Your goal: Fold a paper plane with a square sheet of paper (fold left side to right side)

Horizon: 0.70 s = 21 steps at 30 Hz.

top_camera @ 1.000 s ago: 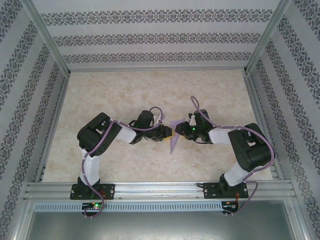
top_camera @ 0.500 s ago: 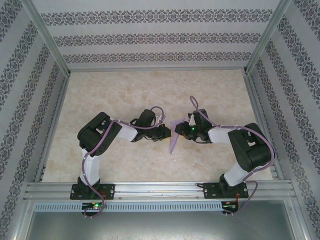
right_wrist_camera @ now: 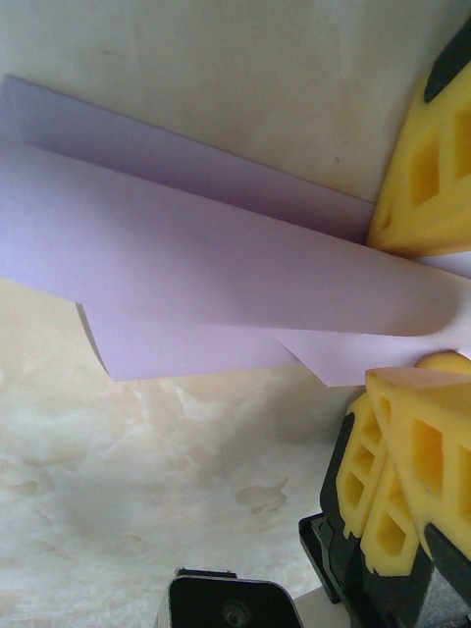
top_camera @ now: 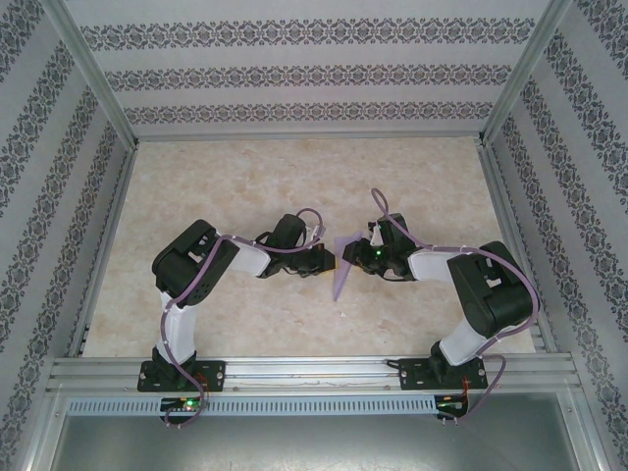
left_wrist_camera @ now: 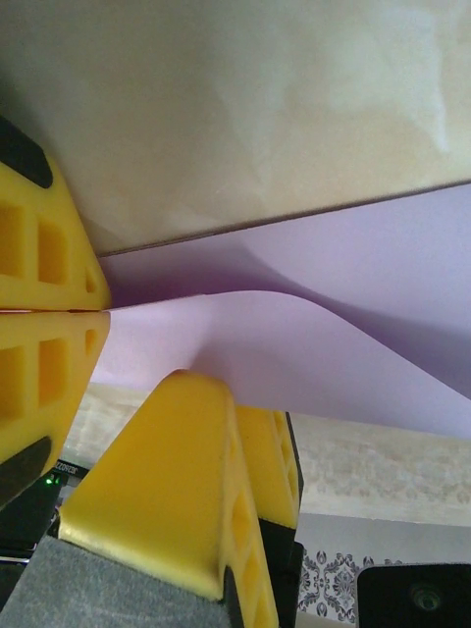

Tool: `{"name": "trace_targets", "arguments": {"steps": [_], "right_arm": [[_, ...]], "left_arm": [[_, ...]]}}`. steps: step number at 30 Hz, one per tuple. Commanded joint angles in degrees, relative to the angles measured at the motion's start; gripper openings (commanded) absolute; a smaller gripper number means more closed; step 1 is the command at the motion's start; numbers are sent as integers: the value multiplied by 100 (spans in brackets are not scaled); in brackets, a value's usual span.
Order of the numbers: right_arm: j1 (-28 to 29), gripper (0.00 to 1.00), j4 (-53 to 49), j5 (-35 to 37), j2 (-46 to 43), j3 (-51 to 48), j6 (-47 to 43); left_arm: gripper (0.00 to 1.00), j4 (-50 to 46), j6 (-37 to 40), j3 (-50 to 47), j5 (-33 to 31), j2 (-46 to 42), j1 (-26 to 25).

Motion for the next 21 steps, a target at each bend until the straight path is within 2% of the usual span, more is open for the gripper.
{"name": "trace_targets", "arguments": {"steps": [1, 21], "right_arm": [[82, 35, 27, 127, 9, -26, 45], [-86, 34, -164, 144, -270, -78, 63]], "left_arm": [[7, -323, 206, 1, -358, 234, -18], [4, -768, 290, 176, -738, 425, -84]]}}
